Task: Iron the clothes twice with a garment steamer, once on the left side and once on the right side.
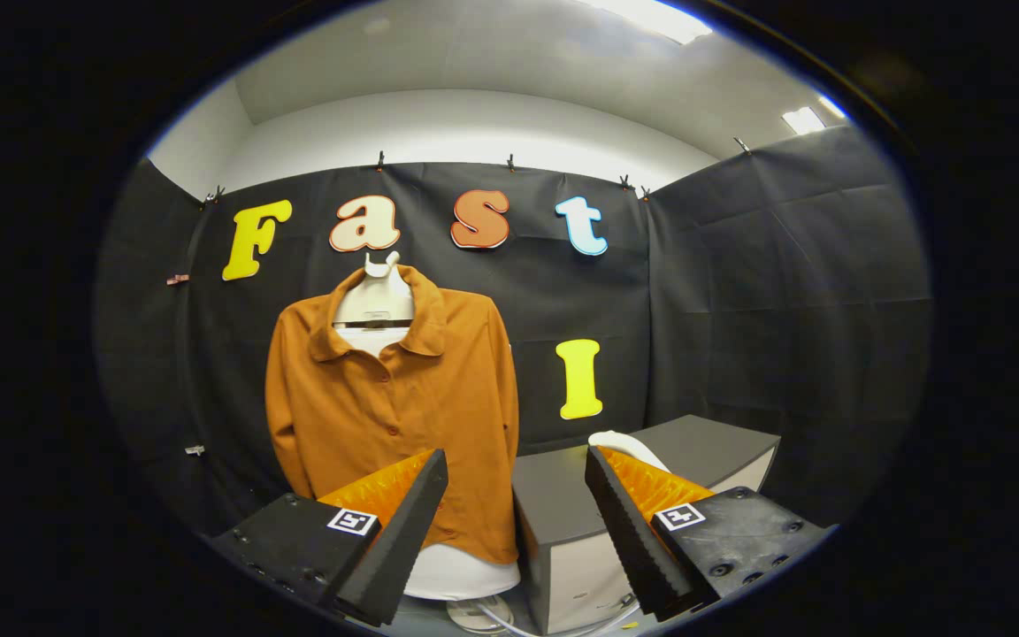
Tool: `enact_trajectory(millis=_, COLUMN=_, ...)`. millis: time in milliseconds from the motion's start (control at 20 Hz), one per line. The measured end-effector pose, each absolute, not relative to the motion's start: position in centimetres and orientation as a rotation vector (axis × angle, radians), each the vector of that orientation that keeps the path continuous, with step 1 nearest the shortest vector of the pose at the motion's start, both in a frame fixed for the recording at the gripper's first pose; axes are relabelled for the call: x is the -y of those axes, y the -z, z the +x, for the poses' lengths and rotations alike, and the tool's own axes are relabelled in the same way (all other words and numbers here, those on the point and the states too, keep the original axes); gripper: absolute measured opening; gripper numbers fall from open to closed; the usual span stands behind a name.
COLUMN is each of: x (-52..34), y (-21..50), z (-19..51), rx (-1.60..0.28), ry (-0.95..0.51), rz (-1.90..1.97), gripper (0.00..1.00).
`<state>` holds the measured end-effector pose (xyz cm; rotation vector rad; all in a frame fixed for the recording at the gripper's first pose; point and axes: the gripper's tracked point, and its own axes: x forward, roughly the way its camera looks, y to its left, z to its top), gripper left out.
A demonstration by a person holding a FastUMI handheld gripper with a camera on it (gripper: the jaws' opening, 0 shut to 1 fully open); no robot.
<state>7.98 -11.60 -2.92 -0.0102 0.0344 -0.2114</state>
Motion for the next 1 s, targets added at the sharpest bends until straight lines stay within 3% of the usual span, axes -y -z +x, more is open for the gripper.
enact_trajectory(millis=400, x=24.3, y=3.6, z=15.8, rx=-0.06, ry=0.241, rz=-0.009, gripper=0.98)
enact_trajectory(millis=1000, x=35.2, y=12.7, z=25.2, rx=-0.29, ry=0.204, rz=0.067, gripper=0.98)
